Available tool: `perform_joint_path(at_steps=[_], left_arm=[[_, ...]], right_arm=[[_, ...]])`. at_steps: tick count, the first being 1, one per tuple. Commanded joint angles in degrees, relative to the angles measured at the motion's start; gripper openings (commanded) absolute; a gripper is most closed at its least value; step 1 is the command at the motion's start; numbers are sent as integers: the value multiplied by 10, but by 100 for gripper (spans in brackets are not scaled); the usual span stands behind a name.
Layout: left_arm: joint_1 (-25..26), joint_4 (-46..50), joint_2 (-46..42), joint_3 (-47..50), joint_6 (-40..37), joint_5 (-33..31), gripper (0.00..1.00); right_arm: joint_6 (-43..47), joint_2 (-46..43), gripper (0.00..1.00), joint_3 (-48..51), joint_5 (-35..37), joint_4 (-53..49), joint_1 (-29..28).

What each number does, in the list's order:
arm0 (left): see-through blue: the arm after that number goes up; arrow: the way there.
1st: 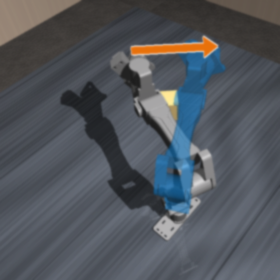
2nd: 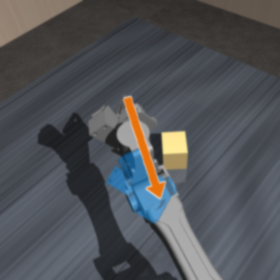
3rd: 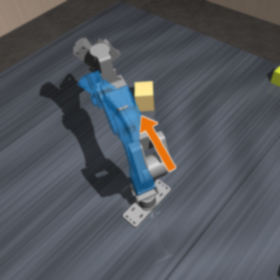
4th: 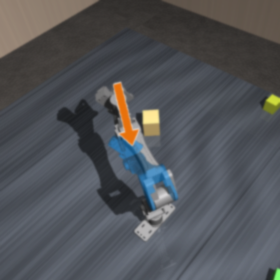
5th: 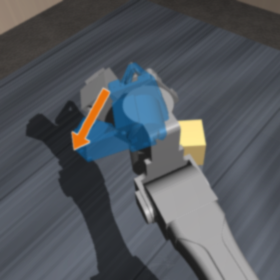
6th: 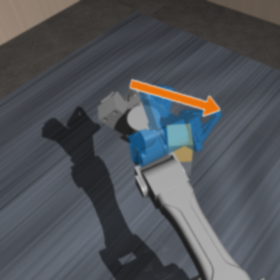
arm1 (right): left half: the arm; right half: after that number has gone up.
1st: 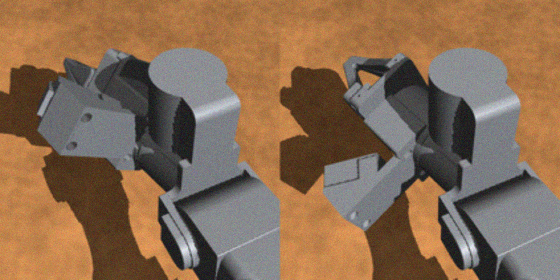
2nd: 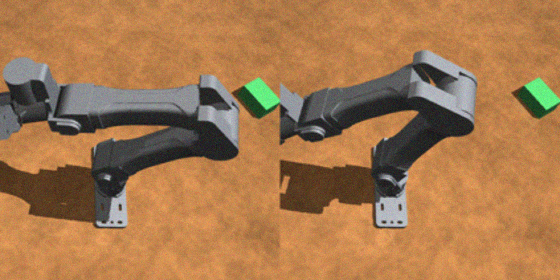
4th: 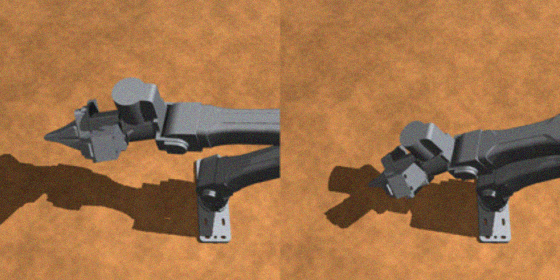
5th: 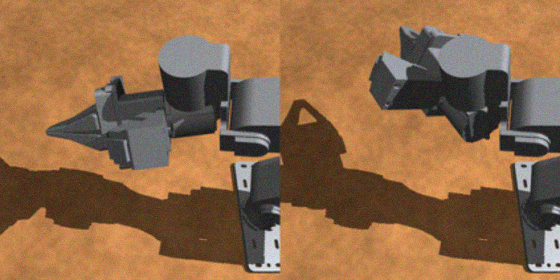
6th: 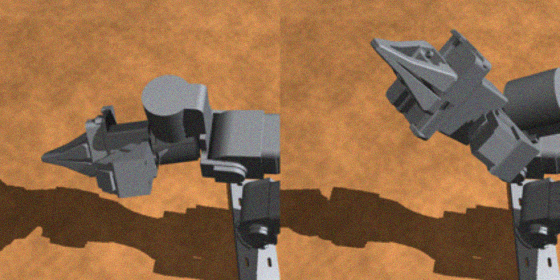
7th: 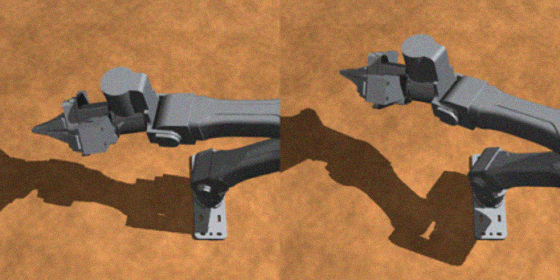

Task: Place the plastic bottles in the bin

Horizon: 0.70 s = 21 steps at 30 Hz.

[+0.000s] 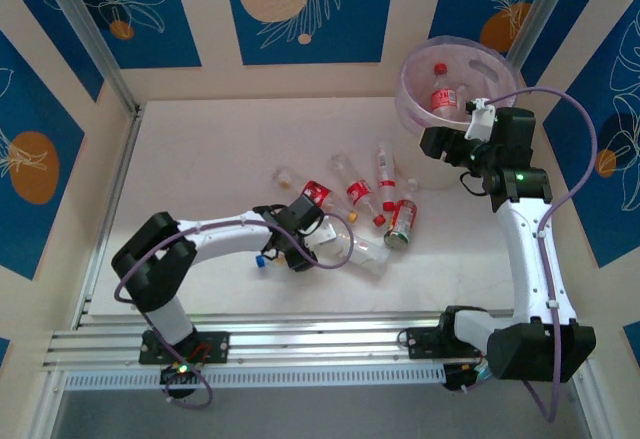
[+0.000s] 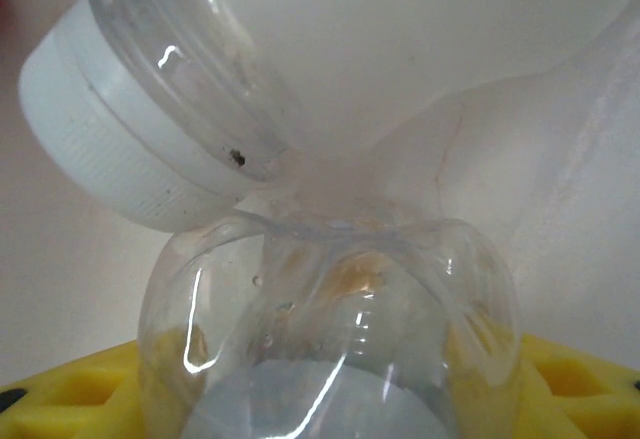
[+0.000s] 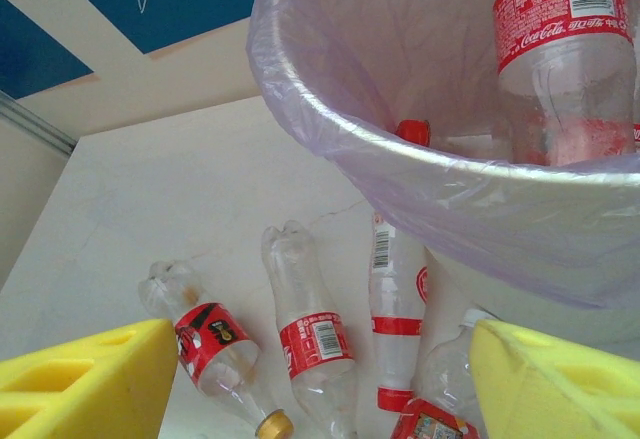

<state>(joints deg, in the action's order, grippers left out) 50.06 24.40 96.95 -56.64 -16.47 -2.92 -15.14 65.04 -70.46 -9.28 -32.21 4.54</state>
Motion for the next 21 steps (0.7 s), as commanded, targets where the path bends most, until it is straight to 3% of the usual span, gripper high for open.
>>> perform_joint_path(at_steps=[1,4,13,21], left_arm=[[-1,13,10,-10,11,-23,52],[-2,14,7,-11,20,-33,43],[-31,32,-65,-25,80,-63,37],[-93,74,-132,-76,220,-23,32]], right_arm=[[-6,-13,77,7,-13,2,3],[-7,-14,77,9,-14,3,3],[-23,-21,77,5,-55,5,-1],[-27,-31,77,8,-119,35,-82]])
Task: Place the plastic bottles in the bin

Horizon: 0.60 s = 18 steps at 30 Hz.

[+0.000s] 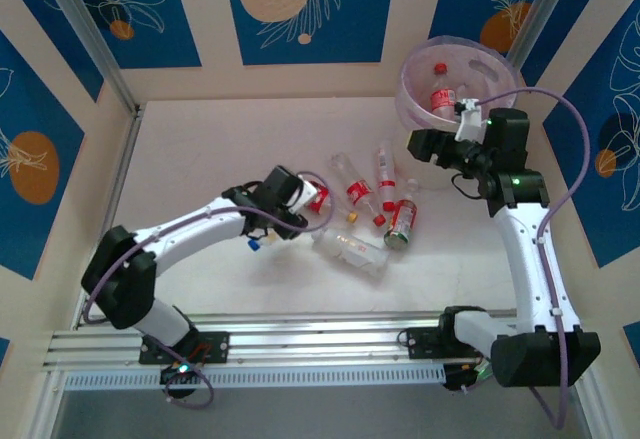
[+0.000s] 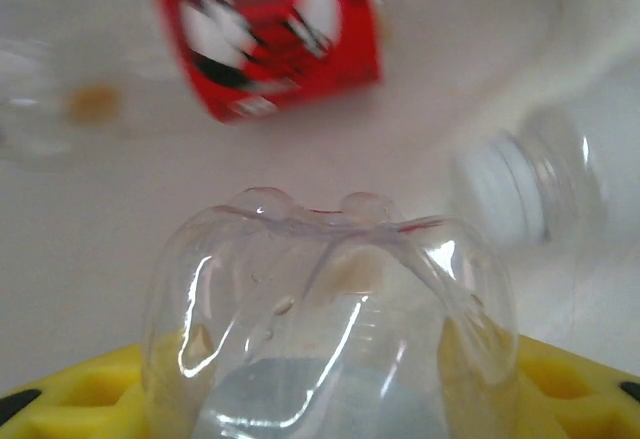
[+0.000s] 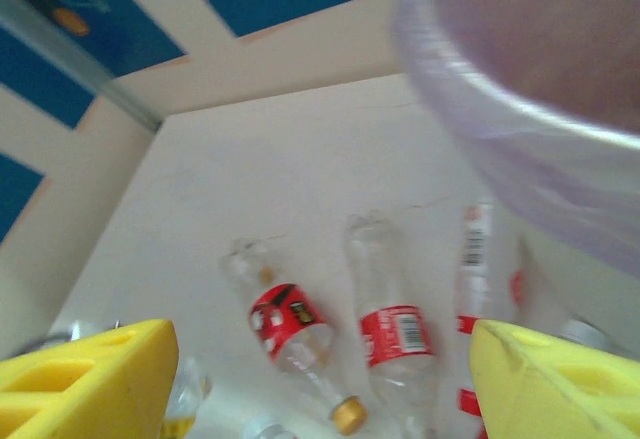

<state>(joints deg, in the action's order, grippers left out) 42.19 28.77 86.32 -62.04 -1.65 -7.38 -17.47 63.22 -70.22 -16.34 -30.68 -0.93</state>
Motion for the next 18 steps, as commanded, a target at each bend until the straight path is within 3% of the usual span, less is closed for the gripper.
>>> perform_joint_path(at_steps=[1,9,13,18], left_arm=[[-25,33,-35,-29,96,34,31],[-140,-44,-118,-2,316,177,24],[-182,-131,-154,42,442,224,24],[-200,-277,-180,105,586,271,24]], right_arm=[[4,-13,77,6,-60,24,-46],[43,10,77,7,-146,47,-162],[7,30,77,26,-157,85,-203],[-54,72,77,49,-149,152,-253]])
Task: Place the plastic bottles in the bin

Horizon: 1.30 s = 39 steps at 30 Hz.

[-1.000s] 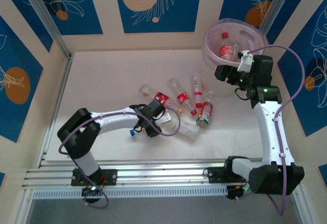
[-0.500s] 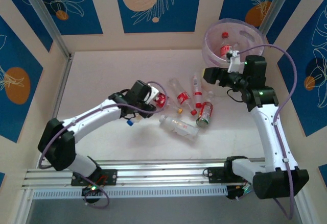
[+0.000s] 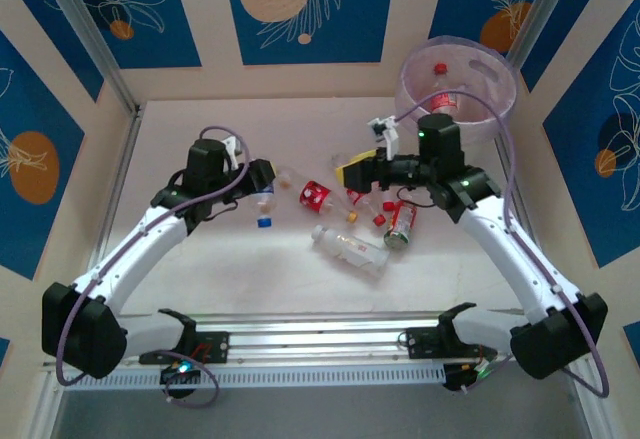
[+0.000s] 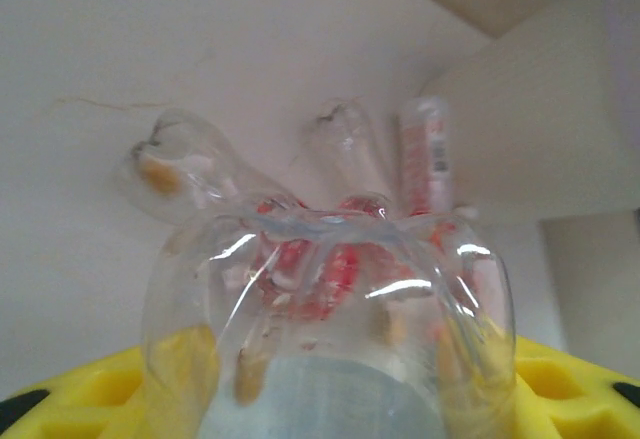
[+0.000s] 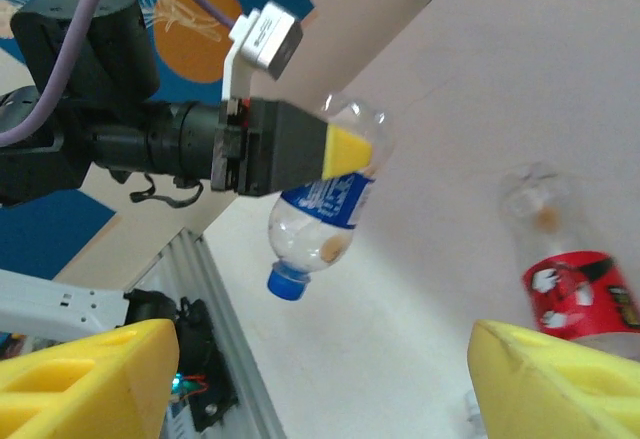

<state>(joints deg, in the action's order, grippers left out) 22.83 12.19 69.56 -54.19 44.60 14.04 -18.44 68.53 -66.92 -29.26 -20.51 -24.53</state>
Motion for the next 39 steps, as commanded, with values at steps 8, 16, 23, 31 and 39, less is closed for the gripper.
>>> perform_joint_path(at_steps=[8,16,23,31,39], left_arm=[[-6,-303,-3,86,252,86,24],[-4,-365,1,102,283,82,24],[-1,-406,12,117,298,82,25],[0,-455,22,129,308,69,25],[-1,-460,23,131,289,67,37]], right_arm=[[-107,109,77,3,-25,139,-89],[-101,184,81,-42,-6,130,-110],[-117,231,81,-71,-20,159,-122],[-130,283,78,-105,-29,169,-138],[-126,277,61,-105,-11,154,-133]])
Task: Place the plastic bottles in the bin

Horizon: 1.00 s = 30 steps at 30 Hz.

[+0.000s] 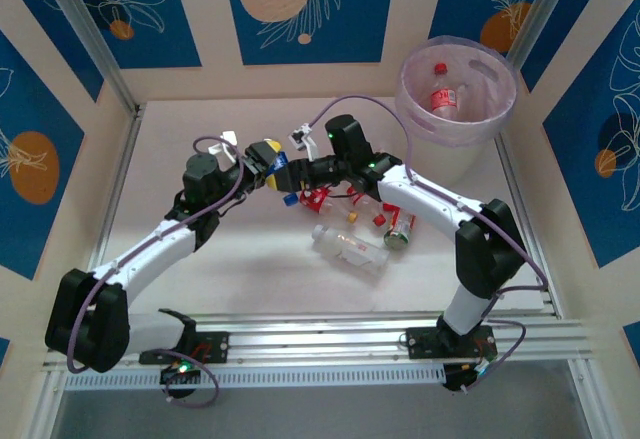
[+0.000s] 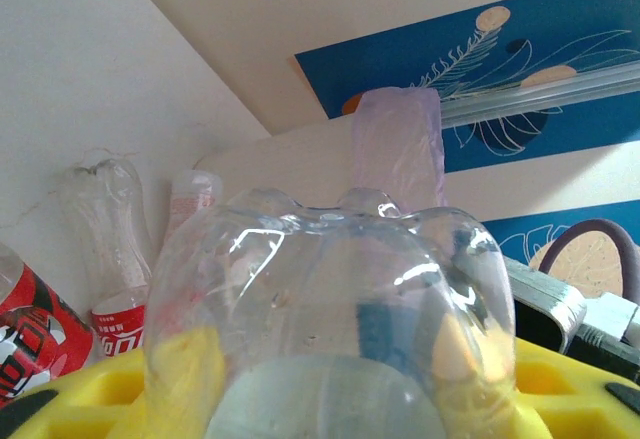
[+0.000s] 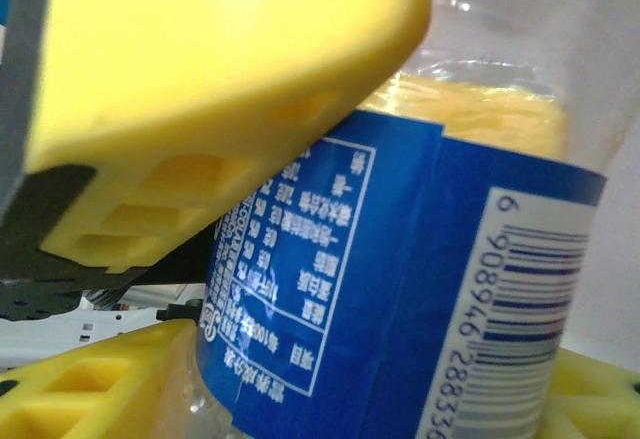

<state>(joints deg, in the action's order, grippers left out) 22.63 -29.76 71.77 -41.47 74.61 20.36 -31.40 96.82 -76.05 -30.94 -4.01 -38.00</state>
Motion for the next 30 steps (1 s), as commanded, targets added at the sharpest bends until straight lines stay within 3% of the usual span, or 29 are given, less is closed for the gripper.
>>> perform_joint_path(at_steps=[1,4,7,14,21,26,30], left_arm=[[1,-44,0,6,-12,4,44],[-2,-55,-6,10,-17,3,70],[-16,-44,-29,16,-32,3,85],[-51,93,-106,22,-99,-16,88],[-45,261,-124,4,-188,-42,83],[-2,344,-102,-12,-236,-90,83],[30,344,-78,-16,-236,-107,83]], right_arm=[[8,-8,61,-15,10,-17,3],[26,-13,60,-25,24,-44,5],[62,-26,58,-49,66,-108,16],[187,-89,56,-138,220,-272,70],[300,-113,56,-254,447,-380,175],[321,-84,56,-308,466,-382,285],[332,-29,56,-360,488,-392,347]])
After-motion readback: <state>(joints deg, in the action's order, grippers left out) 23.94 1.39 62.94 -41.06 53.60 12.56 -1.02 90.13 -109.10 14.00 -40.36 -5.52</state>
